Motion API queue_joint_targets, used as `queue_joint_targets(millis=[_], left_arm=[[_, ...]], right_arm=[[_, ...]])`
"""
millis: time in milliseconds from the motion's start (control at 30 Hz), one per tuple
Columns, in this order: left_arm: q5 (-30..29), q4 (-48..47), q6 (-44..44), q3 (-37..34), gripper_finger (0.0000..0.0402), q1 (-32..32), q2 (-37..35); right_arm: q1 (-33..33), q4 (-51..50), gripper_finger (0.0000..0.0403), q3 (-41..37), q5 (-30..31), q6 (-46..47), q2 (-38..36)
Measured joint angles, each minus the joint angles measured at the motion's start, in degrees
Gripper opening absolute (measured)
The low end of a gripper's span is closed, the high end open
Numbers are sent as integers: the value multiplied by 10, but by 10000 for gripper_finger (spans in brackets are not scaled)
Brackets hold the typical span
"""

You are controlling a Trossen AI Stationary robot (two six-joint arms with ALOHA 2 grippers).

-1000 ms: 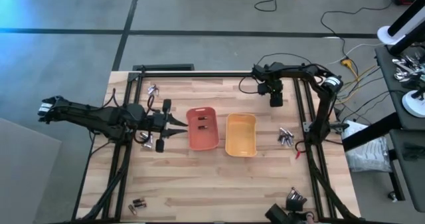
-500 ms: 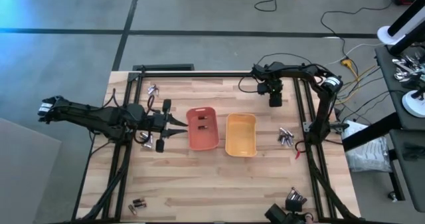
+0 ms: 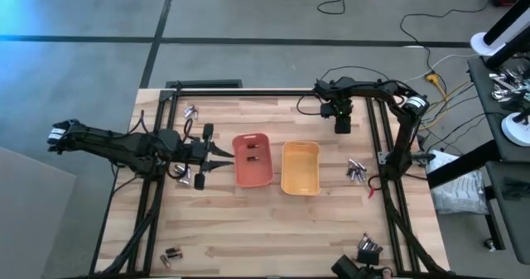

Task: Sort batteries
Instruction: Put the brown-black battery into the orange bin

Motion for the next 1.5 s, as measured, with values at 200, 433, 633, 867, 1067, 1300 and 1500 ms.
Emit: queue_joint_targets(millis=[200,433,633,867,1067,1300,1500], left_arm=[[0,0,0,0,61,0,0],[0,0,3,0,61,0,0],[0,0,3,0,61,0,0],[0,-1,-2,0,61,0,0],[0,-1,-2,0,61,0,0],[0,-1,-1,0,61,0,0],[0,-1,-1,0,61,0,0]], right_arm=[[0,-20,119,0,0,10,-1],[0,-24,112,0,-28,11,-2],[0,-19,100,0,-53,11,-3],[0,-10,98,0,-68,20,-3],[0,-18,110,0,-69,30,-6],[0,-5,108,10,-73,25,-27],[0,26,91,10,-72,25,-21]])
